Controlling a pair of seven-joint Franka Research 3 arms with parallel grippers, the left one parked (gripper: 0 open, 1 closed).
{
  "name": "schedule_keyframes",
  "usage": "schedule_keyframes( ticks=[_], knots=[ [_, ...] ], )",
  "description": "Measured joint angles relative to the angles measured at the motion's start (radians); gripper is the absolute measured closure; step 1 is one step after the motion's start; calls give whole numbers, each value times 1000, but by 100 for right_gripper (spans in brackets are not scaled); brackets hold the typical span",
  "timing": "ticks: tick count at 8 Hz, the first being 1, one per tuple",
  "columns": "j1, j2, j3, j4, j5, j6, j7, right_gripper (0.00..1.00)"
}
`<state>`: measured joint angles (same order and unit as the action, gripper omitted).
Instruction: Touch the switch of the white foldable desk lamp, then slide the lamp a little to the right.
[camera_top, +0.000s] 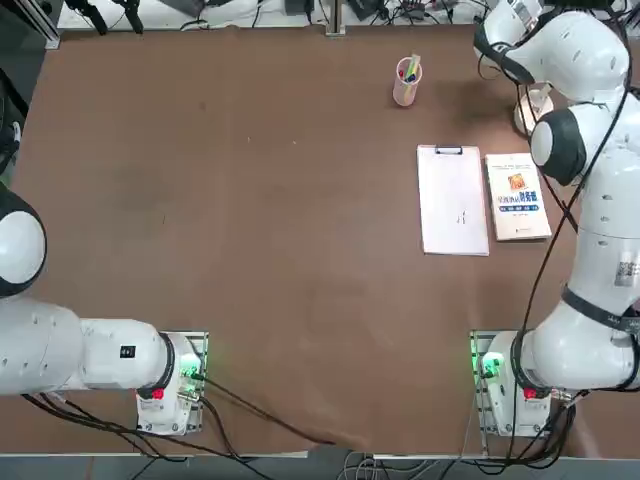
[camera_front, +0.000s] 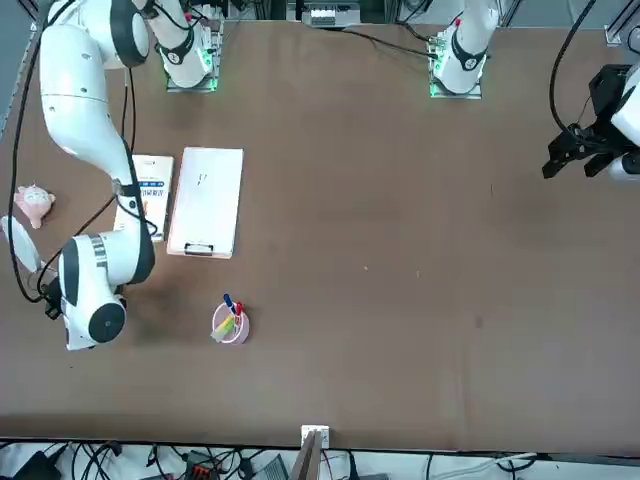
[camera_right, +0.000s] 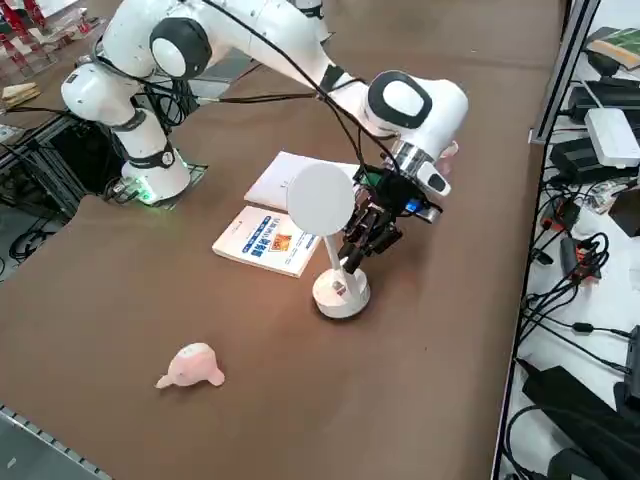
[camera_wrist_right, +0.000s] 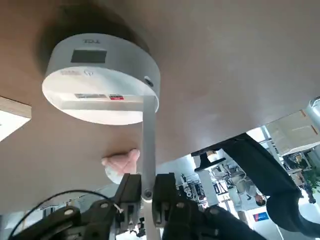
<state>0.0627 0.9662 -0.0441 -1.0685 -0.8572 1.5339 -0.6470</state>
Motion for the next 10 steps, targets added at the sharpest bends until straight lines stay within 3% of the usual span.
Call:
schedule_keyframes(
  ticks=[3,7,9,10],
  knots=[
    [2,5,0,7,-1,11,16,80],
    [4,12,0,10,-1,44,21,58],
    [4,12,0,10,-1,53,21,60],
    [3,12,-1,10,-1,54,22,67]
  ],
)
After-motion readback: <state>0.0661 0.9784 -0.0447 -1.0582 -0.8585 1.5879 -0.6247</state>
